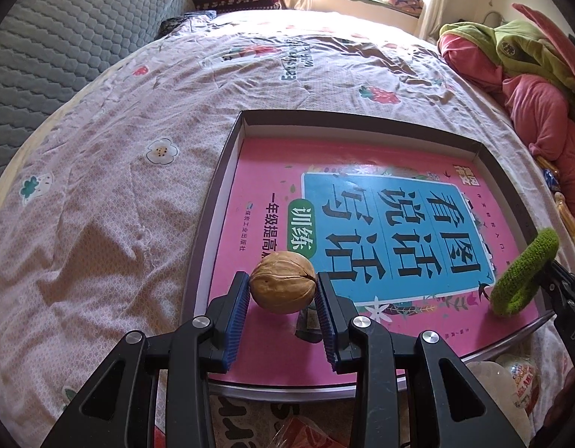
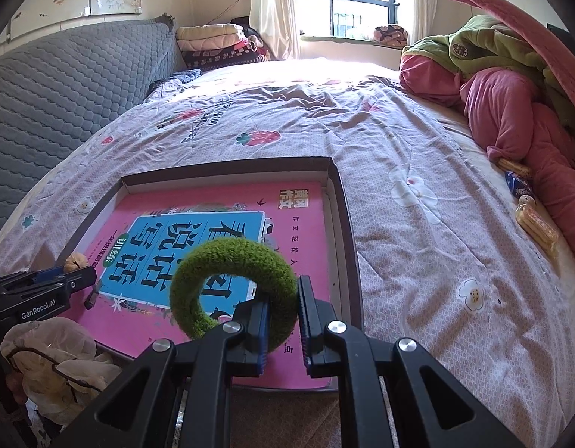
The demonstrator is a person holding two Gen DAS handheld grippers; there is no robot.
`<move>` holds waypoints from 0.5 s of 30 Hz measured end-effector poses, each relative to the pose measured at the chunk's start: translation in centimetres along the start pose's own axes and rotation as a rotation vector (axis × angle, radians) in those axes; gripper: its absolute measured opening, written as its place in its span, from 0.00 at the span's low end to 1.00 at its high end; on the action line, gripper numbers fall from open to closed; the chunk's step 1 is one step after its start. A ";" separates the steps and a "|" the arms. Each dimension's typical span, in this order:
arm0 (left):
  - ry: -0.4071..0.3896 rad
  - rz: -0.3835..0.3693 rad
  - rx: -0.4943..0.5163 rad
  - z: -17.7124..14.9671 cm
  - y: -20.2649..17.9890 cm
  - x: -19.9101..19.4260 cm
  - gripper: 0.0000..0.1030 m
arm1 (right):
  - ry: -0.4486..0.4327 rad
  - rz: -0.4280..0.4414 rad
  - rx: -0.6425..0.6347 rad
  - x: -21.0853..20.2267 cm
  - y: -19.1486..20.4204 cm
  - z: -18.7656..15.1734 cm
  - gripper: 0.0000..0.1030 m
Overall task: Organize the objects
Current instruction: 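Carry the walnut into the tray with the left gripper while the right carries the ring there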
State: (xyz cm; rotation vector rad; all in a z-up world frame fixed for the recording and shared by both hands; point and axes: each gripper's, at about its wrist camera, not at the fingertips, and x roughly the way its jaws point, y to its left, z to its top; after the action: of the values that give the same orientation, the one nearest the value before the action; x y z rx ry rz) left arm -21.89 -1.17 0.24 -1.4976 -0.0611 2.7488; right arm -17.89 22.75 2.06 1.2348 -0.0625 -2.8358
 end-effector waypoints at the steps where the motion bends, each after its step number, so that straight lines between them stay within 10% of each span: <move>1: 0.005 -0.002 0.003 0.0 -0.1 0.1 0.35 | 0.001 -0.003 0.003 0.0 -0.1 0.0 0.14; 15: 0.009 -0.026 -0.009 -0.1 0.3 -0.3 0.41 | -0.004 0.007 0.028 -0.9 -0.6 -0.3 0.26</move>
State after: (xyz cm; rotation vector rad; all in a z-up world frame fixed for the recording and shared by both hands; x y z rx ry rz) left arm -21.69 -1.43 0.43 -1.4996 -0.0927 2.7256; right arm -17.08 23.36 2.52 1.2319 -0.1069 -2.8412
